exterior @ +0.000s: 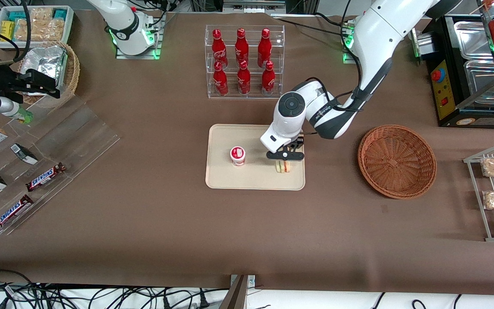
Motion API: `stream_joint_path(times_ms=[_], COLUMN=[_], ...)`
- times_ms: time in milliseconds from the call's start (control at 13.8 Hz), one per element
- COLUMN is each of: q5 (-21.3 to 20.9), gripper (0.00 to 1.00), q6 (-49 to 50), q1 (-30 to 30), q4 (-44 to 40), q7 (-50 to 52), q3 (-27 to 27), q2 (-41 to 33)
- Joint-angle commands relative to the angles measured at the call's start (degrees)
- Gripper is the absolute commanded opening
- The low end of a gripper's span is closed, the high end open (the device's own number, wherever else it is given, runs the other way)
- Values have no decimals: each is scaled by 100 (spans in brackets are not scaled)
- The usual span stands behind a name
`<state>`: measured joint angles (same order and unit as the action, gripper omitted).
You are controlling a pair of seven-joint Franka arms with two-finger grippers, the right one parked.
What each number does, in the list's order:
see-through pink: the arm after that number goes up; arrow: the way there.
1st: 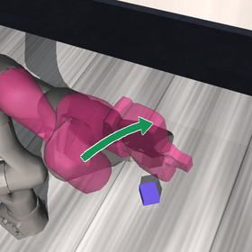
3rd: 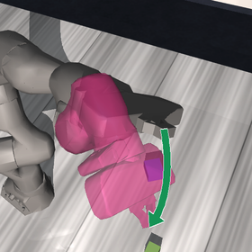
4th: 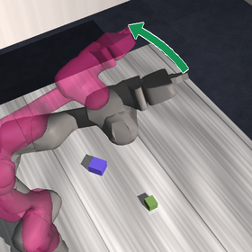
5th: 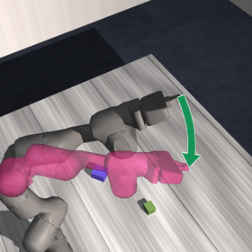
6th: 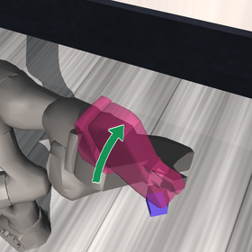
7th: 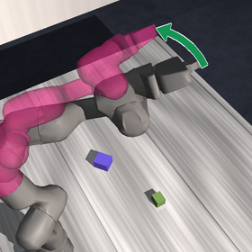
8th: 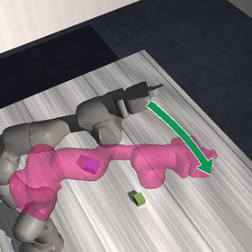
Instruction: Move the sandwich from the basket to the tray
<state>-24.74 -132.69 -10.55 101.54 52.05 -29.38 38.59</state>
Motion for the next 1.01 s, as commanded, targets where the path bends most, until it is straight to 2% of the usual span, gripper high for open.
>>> stream_joint_path(times_ms=[0,145,580,652,942], q5=[-145,-102,206,250,837], gripper=[100,100,100,100,100], q6=[286,594,1620,1867,2975], q1=[44,105,789,1009,1283], q4=[-90,-125,-265,-449,-1363], q7=[524,815,798,772,343], q3=[-15,-15,-32,-76,-85], q2=[-307,-658,-1810,-1942,-2084])
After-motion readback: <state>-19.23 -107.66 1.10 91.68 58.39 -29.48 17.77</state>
